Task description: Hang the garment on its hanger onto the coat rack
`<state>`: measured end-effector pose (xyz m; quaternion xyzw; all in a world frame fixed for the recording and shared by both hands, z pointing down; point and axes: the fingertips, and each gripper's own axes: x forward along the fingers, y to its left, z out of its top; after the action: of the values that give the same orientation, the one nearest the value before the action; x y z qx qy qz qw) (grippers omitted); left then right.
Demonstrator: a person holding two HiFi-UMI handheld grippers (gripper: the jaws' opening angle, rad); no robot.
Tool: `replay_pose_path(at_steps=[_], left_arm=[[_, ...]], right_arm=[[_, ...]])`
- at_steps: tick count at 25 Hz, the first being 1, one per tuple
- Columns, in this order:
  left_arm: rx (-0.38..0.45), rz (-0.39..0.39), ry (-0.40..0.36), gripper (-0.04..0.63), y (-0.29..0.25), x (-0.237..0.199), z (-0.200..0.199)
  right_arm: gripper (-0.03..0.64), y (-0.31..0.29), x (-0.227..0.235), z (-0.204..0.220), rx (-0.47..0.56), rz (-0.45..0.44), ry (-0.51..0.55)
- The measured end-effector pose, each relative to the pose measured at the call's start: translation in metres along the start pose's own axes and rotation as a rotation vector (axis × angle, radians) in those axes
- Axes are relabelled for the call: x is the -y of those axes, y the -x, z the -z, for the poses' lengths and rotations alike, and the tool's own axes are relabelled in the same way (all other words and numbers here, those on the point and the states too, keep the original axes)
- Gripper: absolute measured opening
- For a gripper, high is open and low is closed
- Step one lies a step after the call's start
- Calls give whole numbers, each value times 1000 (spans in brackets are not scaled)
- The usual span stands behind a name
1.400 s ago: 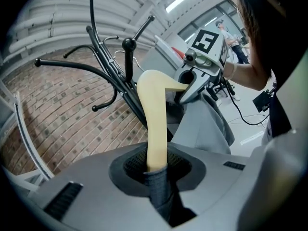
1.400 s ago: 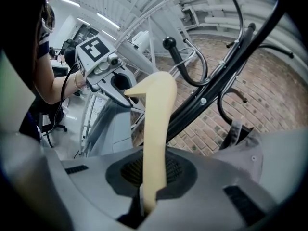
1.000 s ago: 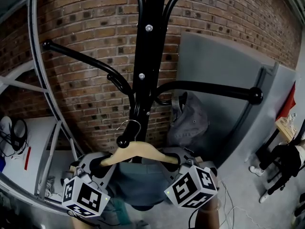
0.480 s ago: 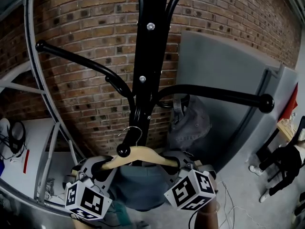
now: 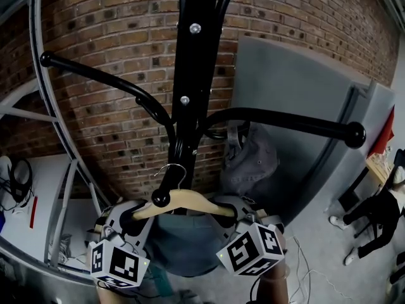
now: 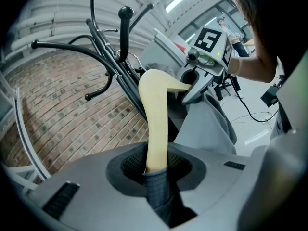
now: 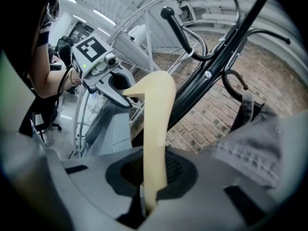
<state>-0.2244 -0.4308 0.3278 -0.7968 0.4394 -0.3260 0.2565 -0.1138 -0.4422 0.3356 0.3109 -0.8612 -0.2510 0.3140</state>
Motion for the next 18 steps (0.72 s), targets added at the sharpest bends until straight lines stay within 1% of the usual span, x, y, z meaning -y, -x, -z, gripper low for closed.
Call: replay_pose_path(at_steps=[3,7,10,13,18], left_arm=[[10,-18,0,83,0,-1,-2],[35,-19,4,98,2,-1,-9],[35,-26,-4,115,3,-2,-11],[31,-25,-4,127,6,-3,-15],[25,-53,-19,135,11,-4,-16]], right_arm=[[35,1,-1,0,6,-2,-8],[37,2,-2,-1,12,-11,-17],[41,4,-1,-2,20,-18,-22],[58,7,-1,-4,25,-19,-23],[110,19,2,-8,49,-16,-34]])
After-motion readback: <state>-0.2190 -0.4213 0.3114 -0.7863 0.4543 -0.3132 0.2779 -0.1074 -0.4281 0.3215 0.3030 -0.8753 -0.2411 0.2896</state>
